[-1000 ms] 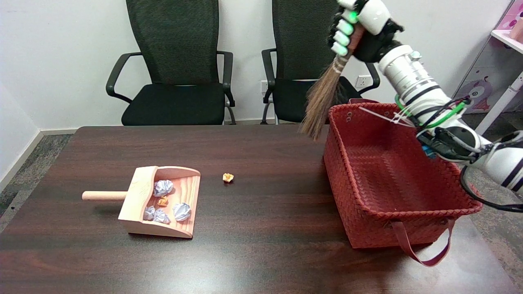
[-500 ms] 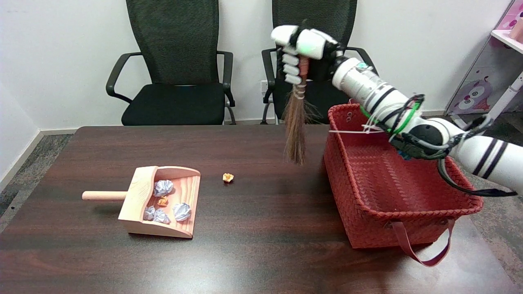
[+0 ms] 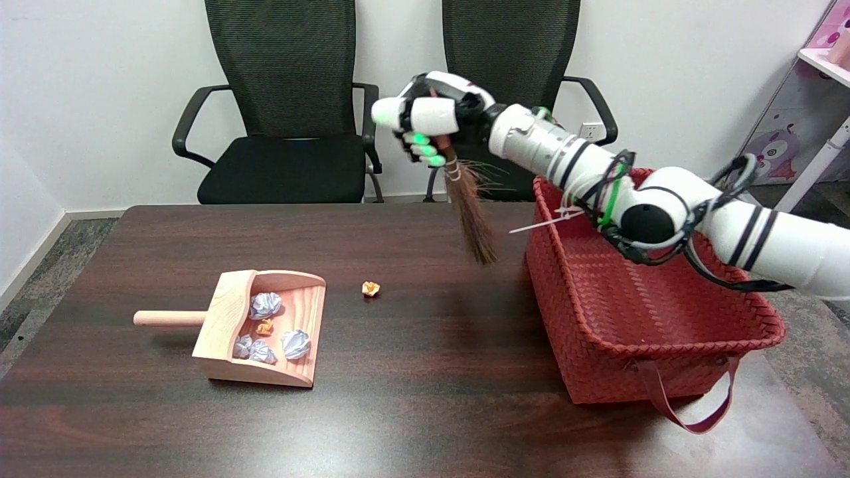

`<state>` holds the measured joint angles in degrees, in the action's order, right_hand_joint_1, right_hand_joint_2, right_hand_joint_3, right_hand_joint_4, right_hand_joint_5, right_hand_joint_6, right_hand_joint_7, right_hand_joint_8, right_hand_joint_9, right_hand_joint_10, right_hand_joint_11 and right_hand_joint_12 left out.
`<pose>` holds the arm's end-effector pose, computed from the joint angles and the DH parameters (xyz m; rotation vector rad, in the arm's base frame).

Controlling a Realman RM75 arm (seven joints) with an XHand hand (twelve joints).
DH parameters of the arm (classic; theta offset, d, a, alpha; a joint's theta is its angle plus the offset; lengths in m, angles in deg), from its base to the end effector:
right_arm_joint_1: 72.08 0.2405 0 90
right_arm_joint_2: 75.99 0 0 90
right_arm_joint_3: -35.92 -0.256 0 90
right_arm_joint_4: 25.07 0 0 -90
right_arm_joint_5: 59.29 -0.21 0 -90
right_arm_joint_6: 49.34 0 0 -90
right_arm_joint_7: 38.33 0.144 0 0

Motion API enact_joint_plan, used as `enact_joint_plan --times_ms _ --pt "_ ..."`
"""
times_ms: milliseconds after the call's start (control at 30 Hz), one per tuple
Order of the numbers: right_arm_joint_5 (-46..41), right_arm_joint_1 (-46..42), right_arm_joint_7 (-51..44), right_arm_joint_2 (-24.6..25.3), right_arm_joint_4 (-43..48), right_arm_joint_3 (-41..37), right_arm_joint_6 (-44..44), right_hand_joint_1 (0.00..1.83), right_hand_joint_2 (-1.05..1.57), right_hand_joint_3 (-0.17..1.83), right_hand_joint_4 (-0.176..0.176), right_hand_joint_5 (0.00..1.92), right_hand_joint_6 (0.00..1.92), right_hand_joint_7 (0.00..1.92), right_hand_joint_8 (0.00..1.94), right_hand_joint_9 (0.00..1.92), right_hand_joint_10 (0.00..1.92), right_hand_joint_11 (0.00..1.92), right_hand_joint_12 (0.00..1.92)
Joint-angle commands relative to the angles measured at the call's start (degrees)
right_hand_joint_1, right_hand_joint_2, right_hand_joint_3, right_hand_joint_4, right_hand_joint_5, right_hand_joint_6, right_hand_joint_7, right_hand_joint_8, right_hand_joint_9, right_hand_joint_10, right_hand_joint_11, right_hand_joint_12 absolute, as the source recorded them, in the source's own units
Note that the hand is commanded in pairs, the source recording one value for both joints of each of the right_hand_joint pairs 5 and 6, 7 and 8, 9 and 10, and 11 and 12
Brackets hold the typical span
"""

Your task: Sweep the paper ball into the dustpan.

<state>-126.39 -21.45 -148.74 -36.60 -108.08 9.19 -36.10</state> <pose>-0.1189 -0.4352 0.2722 1.8142 -1.1923 0.8253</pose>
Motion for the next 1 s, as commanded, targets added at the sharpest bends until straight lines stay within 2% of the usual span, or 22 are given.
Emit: enact_joint_plan --times_ms 33,233,700,1000 --pt "16.68 10.10 6.44 9.94 10.00 14.60 0.66 0.92 1.57 0.94 -0.001 1.92 1.92 1.92 1.92 1.92 1.92 1.92 1.92" --pt "19.83 10.19 10.07 15.91 16.09 15.15 3.21 0.92 1.57 0.92 -0.001 1.92 1.92 1.92 1.92 1.92 1.92 1.92 1.92" --pt "24.39 8.40 21.83 25.35 23.36 16.44 3.42 0.92 1.57 0.91 -0.001 1.92 1.92 1.92 1.92 1.92 1.92 1.92 1.92" --pt "24.21 7.55 21.99 27.85 21.48 16.10 0.11 0.92 1.57 0.91 -0.001 1.92 1.92 1.92 1.92 1.92 1.92 1.92 1.92"
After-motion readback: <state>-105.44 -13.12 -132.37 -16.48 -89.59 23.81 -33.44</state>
